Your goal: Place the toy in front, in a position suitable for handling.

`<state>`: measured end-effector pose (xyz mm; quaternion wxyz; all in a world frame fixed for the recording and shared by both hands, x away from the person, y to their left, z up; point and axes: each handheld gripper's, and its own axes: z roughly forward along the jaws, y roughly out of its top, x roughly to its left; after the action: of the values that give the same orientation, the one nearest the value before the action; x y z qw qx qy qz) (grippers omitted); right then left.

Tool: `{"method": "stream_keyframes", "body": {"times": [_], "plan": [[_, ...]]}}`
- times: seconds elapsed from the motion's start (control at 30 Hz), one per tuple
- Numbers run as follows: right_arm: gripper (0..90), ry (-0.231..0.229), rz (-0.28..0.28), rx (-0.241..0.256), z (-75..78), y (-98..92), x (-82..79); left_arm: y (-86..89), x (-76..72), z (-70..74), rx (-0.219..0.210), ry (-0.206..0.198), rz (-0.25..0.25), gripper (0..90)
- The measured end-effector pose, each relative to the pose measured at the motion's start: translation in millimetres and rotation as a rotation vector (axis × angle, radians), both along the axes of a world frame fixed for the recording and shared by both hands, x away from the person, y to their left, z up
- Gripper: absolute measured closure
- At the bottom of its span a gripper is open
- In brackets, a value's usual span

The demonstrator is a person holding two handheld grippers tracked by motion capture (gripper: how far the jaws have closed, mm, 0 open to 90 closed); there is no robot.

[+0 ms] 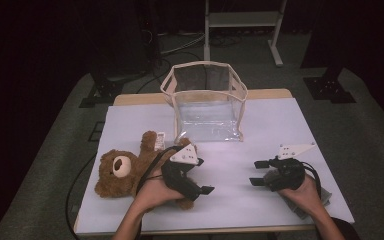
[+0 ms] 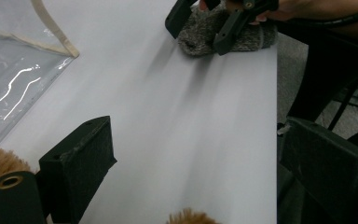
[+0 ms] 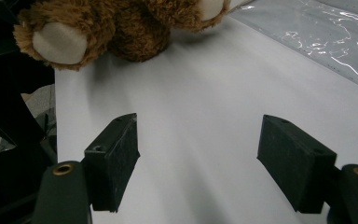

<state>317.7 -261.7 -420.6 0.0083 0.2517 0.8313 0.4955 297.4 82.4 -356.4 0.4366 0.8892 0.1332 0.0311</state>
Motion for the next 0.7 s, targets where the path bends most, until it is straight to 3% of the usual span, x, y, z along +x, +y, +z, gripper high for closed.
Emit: {"method": "stream_keyframes", "body": {"times": [0.4,0.7], "plan": [[27.2,-0.014,-0.012,-0.005,2.9,2.8,-3.1,28.7,4.5,16.8,0.004,-0.026,-0.011,9.0],[27.2,-0.030,0.006,-0.047,5.7,13.3,-5.6,72.6,14.4,30.6,0.013,-0.057,0.053,11.8]]}}
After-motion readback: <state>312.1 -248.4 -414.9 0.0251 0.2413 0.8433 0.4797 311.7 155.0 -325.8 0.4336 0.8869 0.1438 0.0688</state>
